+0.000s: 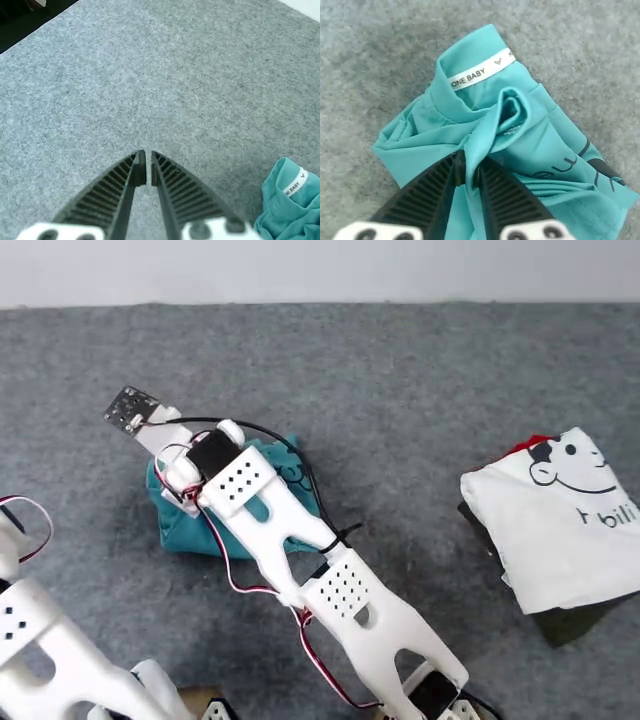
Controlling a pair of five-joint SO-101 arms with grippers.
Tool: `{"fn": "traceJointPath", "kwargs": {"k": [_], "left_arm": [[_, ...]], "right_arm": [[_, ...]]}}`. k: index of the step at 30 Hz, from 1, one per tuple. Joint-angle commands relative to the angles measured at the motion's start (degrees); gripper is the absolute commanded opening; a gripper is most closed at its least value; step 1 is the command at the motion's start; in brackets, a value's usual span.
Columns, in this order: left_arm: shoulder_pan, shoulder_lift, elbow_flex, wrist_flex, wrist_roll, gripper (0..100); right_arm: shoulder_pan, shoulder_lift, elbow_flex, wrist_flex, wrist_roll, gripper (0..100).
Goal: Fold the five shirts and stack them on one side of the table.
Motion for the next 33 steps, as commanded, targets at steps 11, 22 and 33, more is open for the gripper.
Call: {"fn": "traceJointPath", "kwargs": {"k": [11,22,33], "left_arm": [[0.3,-0.4,-0.3,0.1,0.3,3],[0.4,-0.4,-0.3,0.1,0.3,3],[0.4,-0.4,-0.2,0.1,0.3,3]], "right_arm": [[6.1,-8.9,-2.6,3.9,-0.6,1.0],[3.8,-14.2,-2.1,7.1,-1.1,1.0],[0.1,-3.2,-2.5,-2.4,-3.8,1.0]]}}
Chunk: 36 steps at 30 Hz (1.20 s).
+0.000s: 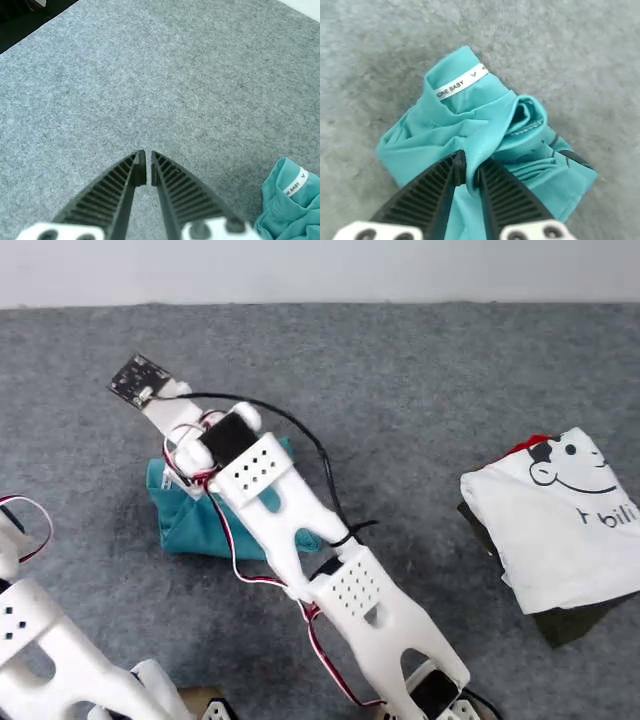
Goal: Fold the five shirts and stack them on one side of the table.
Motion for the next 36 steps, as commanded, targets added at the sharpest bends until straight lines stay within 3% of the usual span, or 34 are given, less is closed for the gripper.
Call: {"fn": "traceJointPath", "kwargs": {"k": [1,6,12,18,26,36], "left_arm": [[0.4,-0.4,-0.2,0.1,0.3,3],[0.4,-0.4,-0.2,0.1,0.3,3],[0.4,-0.4,-0.2,0.1,0.3,3],[0.4,-0.4,-0.2,0.1,0.3,3],[0.4,-0.4,-0.2,0.1,0.3,3],[0.4,-0.4,-0.2,0.1,0.3,3]], "right_arm": [[-2.6,1.9,-1.9,-3.6,-1.0,1.0],[-5.4,5.7,-1.9,-6.2,-1.1,2.0],[-5.6,5.7,-2.8,-4.1,-2.3,17.7],[-2.1,0.1,-11.6,1.7,-3.7,17.9],[10.0,-3.6,-6.9,8.0,-4.0,17.7],[7.8,1.7,-3.6,8.0,-4.1,17.6]]}}
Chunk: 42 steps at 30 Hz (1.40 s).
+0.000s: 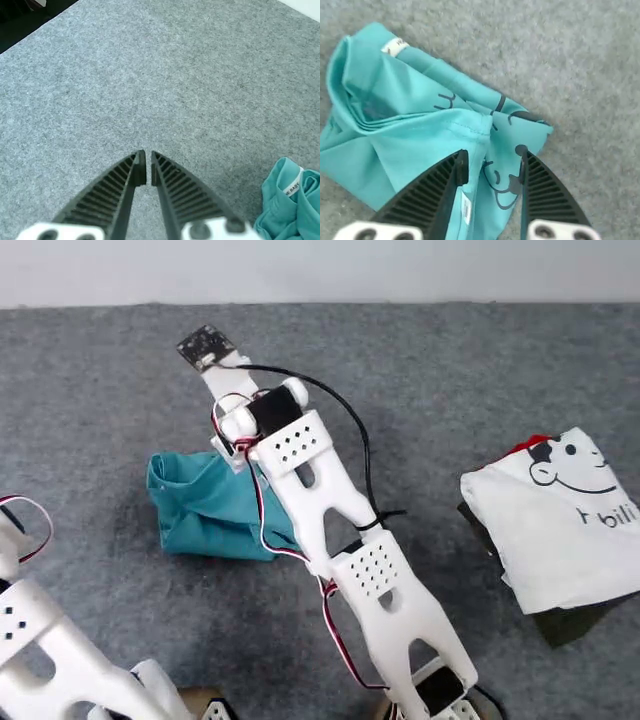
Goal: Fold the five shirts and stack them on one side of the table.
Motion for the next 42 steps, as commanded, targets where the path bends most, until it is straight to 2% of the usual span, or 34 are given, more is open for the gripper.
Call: {"fn": "traceJointPath", "kwargs": {"k": [1,10,12,16,22,24,36,42], "left_arm": [[0.4,-0.4,-0.2,0.1,0.3,3],[0.4,-0.4,-0.2,0.1,0.3,3],[0.4,-0.4,-0.2,0.1,0.3,3],[0.4,-0.4,-0.1,0.1,0.3,3],[0.4,-0.4,-0.1,0.1,0.3,3],[0.4,-0.4,-0.1,0.1,0.3,3],[0.3,-0.4,-0.1,0.1,0.3,3],[0.2,-0.4,-0.1,0.1,0.3,3]], "right_arm": [[-1.5,0.3,-0.1,1.9,-0.8,17.6],[-1.5,7.2,-0.2,-2.2,-0.4,16.9],[-1.5,7.2,-0.2,-2.9,-0.2,11.7],[-1.5,7.2,-0.3,-3.6,5.3,0.6],[-2.3,7.0,-8.5,1.4,6.5,1.0],[-3.1,5.1,-7.1,2.2,6.5,1.0],[-17.6,1.6,-5.6,2.3,6.2,1.0],[-20.1,4.7,-5.6,2.3,3.0,1.8]]}}
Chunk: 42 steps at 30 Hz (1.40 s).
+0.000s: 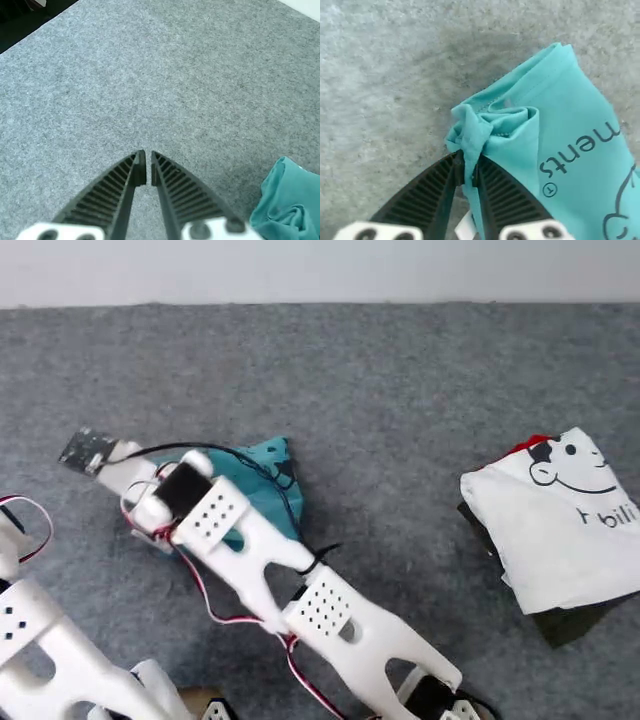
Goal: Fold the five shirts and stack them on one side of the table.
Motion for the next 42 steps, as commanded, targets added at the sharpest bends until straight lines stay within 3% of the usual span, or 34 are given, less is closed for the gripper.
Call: {"fn": "traceJointPath", "kwargs": {"k": [1,6,19,25,35,42], "left_arm": [[0.2,-0.4,-0.1,0.1,0.3,3],[0.2,-0.4,-0.1,0.1,0.3,3],[0.2,-0.4,-0.1,0.1,0.3,3],[0.4,-0.4,-0.1,0.1,0.3,3],[0.4,-0.4,-0.1,0.1,0.3,3],[0.3,-0.4,-0.1,0.1,0.3,3]], "right_arm": [[-0.7,0.6,-0.4,2.4,-3.9,3.5],[-0.4,1.4,-0.4,2.6,-9.4,22.1],[8.4,-12.7,-0.3,2.6,-10.4,21.3],[11.6,-9.1,3.8,2.3,-10.5,21.3],[2.9,-0.1,2.8,2.2,-10.3,21.2],[-2.9,-1.7,2.0,2.5,-10.4,21.2]]}}
